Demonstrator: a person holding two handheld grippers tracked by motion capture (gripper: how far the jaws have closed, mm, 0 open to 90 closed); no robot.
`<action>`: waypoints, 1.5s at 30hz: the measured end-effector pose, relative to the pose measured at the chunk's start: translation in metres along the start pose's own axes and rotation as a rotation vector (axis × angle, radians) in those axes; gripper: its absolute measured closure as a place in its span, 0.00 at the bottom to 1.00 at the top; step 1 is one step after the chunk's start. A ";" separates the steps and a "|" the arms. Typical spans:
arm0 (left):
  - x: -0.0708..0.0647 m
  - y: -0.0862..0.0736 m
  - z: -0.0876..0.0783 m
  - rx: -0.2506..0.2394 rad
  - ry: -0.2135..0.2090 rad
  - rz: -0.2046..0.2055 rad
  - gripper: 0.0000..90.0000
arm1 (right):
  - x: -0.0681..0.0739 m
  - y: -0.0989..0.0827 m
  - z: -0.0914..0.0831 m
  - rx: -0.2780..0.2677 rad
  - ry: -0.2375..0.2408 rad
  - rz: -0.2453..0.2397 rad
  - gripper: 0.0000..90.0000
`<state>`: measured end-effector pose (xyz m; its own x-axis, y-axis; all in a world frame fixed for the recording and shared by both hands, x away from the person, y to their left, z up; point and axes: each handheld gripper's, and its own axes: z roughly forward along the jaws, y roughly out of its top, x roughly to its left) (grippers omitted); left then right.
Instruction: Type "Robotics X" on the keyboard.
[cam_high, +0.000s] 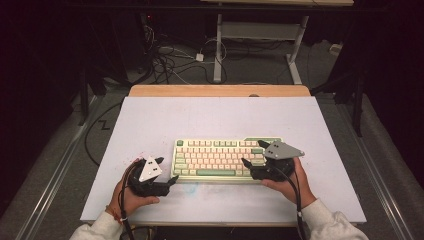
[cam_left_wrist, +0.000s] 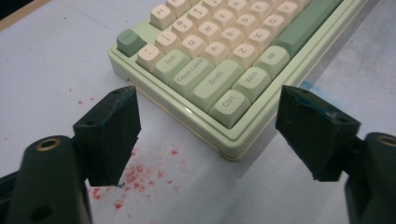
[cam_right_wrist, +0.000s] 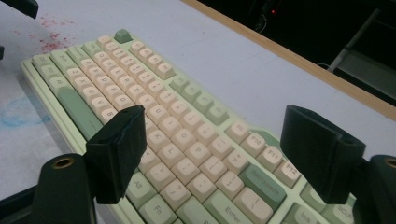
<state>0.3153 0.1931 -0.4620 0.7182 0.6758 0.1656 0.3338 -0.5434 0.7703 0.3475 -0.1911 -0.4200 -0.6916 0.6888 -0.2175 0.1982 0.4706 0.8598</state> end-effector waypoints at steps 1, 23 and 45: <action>0.000 0.001 -0.001 -0.006 -0.004 -0.006 0.26 | 0.000 -0.002 -0.003 -0.003 0.000 0.003 0.25; 0.005 0.028 0.006 -0.017 -0.129 -0.031 0.88 | -0.006 -0.045 -0.051 0.015 -0.084 0.037 0.26; -0.007 0.060 0.030 0.022 -0.161 0.033 0.97 | -0.004 -0.057 -0.053 0.043 -0.110 0.004 0.26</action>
<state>0.3484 0.1406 -0.4354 0.8169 0.5699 0.0889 0.3200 -0.5760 0.7522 0.3024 -0.2497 -0.4433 -0.6104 0.7463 -0.2656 0.2326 0.4893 0.8405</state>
